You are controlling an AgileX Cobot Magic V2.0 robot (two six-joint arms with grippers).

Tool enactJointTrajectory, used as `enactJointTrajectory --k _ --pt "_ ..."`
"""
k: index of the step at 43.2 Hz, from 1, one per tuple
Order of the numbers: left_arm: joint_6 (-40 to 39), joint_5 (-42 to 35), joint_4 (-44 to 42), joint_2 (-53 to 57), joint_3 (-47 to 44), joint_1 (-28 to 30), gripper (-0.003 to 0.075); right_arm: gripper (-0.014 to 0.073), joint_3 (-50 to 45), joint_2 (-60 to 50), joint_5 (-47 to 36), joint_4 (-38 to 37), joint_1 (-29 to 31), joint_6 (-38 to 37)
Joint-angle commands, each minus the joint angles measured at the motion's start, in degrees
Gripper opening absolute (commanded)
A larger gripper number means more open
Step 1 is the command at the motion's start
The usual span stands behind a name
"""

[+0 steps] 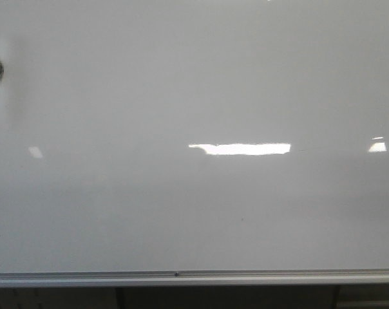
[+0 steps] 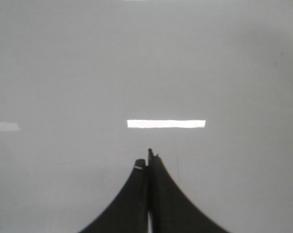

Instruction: Write number 1 on whiteboard

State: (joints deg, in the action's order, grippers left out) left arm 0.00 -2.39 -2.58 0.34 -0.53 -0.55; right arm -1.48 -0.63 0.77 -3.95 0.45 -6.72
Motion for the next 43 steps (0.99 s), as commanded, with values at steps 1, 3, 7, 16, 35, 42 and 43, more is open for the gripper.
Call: enactJointTrajectory --k 1,3,7,16,35,42,43 --pt "0.0 -9.28 0.37 1.0 -1.17 0.13 -0.002 -0.0069 3.05 -0.96 -4.22 0.14 0.12 0.08" --pt "0.0 -11.4 0.37 1.0 -0.73 0.13 -0.002 -0.0069 4.51 -0.96 -3.26 0.14 0.12 0.08" --pt "0.0 -13.27 0.37 0.77 1.07 0.13 -0.002 -0.0069 7.81 -0.96 -0.4 0.14 0.12 0.08" --pt "0.0 -4.02 0.37 0.67 10.01 0.13 -0.002 -0.0069 16.75 0.25 6.69 0.09 0.12 2.28" --pt "0.0 18.92 0.37 -11.29 33.15 0.13 -0.002 -0.0069 38.09 20.51 24.48 0.14 0.12 4.62" --pt "0.0 26.69 -0.09 -21.19 40.45 0.13 -0.002 -0.0069 44.65 29.02 32.03 0.14 0.12 4.62" --pt "0.0 27.46 -0.25 -22.5 41.11 0.13 -0.002 -0.0069 45.25 30.09 32.75 0.14 0.12 4.62"
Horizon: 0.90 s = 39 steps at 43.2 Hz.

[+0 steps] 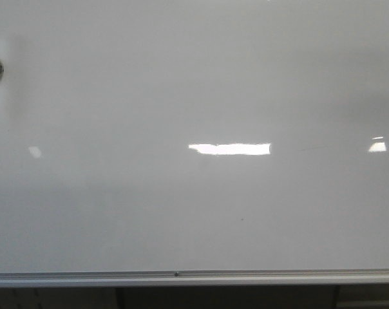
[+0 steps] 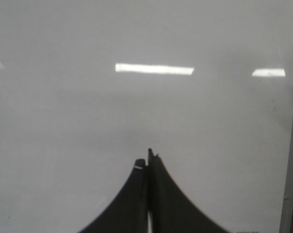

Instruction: Write number 1 on whiteboard

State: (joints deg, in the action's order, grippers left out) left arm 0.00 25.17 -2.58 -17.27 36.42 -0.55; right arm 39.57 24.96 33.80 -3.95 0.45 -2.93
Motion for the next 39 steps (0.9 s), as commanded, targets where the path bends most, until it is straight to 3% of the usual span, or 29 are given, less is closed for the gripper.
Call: enactJointTrajectory --k 1,30,35,39 --pt "0.0 0.68 -0.34 -6.6 4.81 0.13 -0.002 -0.0069 4.84 5.81 0.52 0.14 0.12 0.83" --pt "0.0 4.13 0.5 -31.59 5.21 0.13 -0.002 -0.0058 5.55 20.86 2.71 0.81 0.12 0.83" --pt "0.0 4.0 0.61 -34.29 5.21 0.13 0.0017 0.0062 5.55 20.87 2.45 1.54 0.12 0.83" --pt "0.0 3.92 0.61 -35.47 5.21 0.13 0.0148 0.0235 5.55 20.87 2.33 1.95 0.06 0.83"
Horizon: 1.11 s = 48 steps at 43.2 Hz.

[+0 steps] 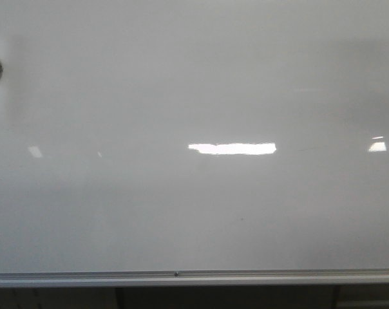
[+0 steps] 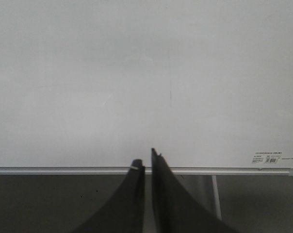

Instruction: Write number 1 on whiteboard

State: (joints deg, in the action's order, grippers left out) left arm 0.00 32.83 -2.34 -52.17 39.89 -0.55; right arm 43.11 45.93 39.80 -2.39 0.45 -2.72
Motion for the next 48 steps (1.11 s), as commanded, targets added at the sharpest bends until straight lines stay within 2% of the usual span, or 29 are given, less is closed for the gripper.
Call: enactJointTrajectory --k 1,2,4,6,8,10,22,33,48 --pt "0.0 -3.73 0.37 -0.81 1.74 0.13 0.0211 0.0301 2.0 -0.1 -3.74 0.58 0.06 0.62" --pt "0.0 -3.87 0.37 -0.81 1.74 0.13 0.0262 0.0335 2.0 -0.1 -3.8 0.75 0.06 0.62" --pt "0.0 -3.87 0.37 -1.07 1.74 0.13 0.0366 0.0456 2.0 -0.1 -3.92 1.47 0.06 0.62" --pt "0.0 -4.03 0.37 -1.3 1.85 0.13 0.0472 0.0526 2.0 -0.1 -4.05 2.39 0.06 0.62" --pt "0.0 -4.09 0.37 -1.3 2.15 0.13 0.054 0.0572 2.0 -0.1 -4.18 2.71 0.0 0.67" --pt "0.0 -4.09 0.37 -1.72 2.7 0.13 0.0565 0.0587 2.0 -0.1 -4.46 3.15 -0.19 0.82" --pt "0.0 -3.7 0.37 -8.19 8.75 0.13 0.0566 0.0569 2.0 -0.1 -4.73 3.76 -3.98 2.34" --pt "0.0 -4.8 0.26 -18.44 14.99 -2.74 0.0566 0.0569 2.0 -0.1 -4.84 3.76 -4.13 2.34" --pt "0.0 -3.86 1.44 -31.73 24.06 -2.73 0.0566 0.0569 2.0 -0.1 -4.84 3.76 -4.13 2.34"
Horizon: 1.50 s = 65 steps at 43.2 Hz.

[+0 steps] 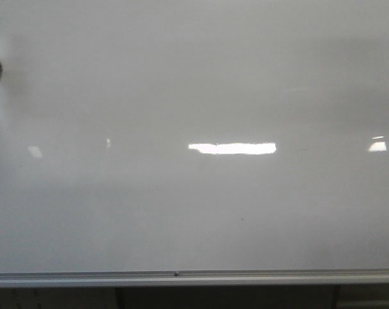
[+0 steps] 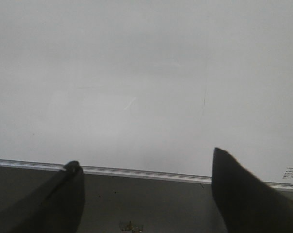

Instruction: Write number 1 on whiteboard

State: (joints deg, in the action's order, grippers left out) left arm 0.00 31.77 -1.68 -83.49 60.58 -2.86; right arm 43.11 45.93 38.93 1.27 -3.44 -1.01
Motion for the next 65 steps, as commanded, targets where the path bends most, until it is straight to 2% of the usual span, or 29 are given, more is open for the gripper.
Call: enactJointTrajectory --k 1,19,39,44,55,65 --pt "0.0 -3.05 0.78 -0.98 3.58 -0.42 0.0566 0.0569 2.0 -0.1 -3.97 0.09 -0.24 0.64" --pt "0.0 -11.89 2.67 -5.49 4.41 -0.42 0.0564 0.0569 2.0 -0.1 -3.97 0.09 -0.24 0.64" --pt "0.0 -12.7 3.28 -8.37 4.41 -0.42 0.0553 0.0569 2.0 -0.1 -3.97 0.09 -0.24 0.64" --pt "0.0 -12.95 3.28 -8.83 4.41 -0.42 0.0459 0.0569 2.0 -0.1 -3.96 0.04 -0.24 0.64" --pt "0.0 -14.41 3.28 -9.24 4.41 -0.42 0.0186 0.0569 2.0 -0.1 -4.03 0.04 -0.24 0.64" --pt "0.0 -14.48 3.28 -9.24 4.41 -0.42 0.0029 0.0569 2.0 -0.1 -4.03 0.04 -0.24 0.64"
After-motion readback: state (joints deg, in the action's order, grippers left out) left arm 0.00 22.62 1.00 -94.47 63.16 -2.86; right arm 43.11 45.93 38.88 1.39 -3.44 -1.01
